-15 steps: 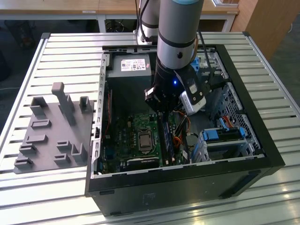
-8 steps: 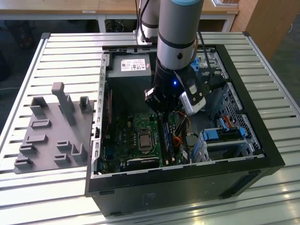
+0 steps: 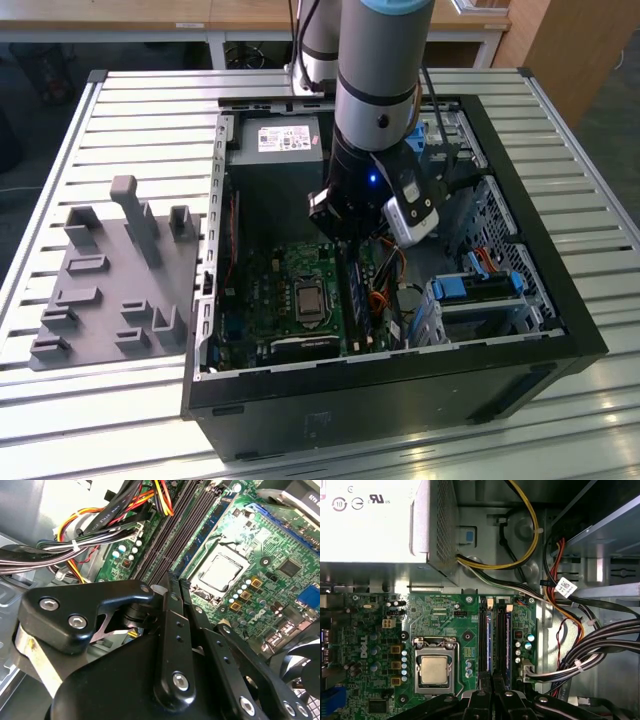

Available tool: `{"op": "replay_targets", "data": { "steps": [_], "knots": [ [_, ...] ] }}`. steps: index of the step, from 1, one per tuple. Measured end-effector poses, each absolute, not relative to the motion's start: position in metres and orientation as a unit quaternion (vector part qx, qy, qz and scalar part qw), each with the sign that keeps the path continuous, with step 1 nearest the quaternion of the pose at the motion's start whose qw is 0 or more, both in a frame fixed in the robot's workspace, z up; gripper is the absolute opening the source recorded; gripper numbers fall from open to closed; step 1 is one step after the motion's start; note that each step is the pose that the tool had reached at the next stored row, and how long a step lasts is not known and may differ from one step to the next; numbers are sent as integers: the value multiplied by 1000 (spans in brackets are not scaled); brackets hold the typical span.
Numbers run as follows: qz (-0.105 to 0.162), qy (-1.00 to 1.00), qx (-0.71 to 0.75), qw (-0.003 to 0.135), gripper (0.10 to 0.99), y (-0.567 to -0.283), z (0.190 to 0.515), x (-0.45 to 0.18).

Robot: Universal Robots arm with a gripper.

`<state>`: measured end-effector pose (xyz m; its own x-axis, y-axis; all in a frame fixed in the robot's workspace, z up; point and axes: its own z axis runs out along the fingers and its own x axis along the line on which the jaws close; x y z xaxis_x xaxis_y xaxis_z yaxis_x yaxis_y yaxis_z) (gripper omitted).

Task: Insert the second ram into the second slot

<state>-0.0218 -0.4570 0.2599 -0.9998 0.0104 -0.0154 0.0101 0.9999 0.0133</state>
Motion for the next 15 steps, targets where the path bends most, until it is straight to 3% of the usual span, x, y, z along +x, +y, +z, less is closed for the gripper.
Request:
{"op": "replay_targets", "data": {
  "steps": [15],
  "knots": [
    [7,1000,5,8,129,-457,254,-22]
  ]
}}
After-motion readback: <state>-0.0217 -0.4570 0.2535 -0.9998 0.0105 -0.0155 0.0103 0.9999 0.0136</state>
